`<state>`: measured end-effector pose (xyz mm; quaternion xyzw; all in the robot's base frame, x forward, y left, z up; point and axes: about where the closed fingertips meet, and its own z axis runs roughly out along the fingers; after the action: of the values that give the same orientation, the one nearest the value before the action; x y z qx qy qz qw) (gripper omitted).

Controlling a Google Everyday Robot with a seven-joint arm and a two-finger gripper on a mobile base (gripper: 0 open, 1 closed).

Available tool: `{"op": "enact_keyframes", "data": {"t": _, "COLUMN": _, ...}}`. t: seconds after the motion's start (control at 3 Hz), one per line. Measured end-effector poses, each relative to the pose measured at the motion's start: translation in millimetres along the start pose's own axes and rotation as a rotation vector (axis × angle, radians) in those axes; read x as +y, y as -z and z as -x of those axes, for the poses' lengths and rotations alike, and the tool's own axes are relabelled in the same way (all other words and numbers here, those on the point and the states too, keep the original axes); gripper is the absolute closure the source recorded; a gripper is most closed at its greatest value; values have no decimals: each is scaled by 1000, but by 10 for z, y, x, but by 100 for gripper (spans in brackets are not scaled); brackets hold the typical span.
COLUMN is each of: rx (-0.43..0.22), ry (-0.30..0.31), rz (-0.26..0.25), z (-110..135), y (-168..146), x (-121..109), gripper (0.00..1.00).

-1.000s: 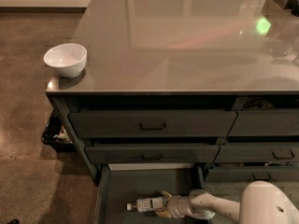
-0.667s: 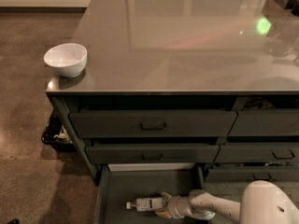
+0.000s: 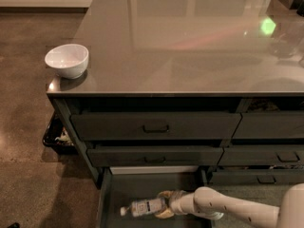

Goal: Pick blue plastic bottle from bottom drawer and place on counter

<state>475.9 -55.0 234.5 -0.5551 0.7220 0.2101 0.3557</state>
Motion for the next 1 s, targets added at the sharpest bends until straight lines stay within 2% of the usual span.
{"op": "enact_keyframes", "data": {"t": 0.33, "rx": -46, "ry": 97, "rz": -53, "z": 555, "y": 382, "x": -42, "gripper": 100}}
{"op": "enact_keyframes", "data": {"t": 0.67, "rx": -46, "ry": 97, "rz": -53, "z": 555, "y": 382, "x": -42, "gripper": 100}}
{"op": "enact_keyframes", "data": {"t": 1.0, "rx": -54, "ry": 68, "rz": -30, "z": 791, "y": 638, "x": -93, "gripper": 100}}
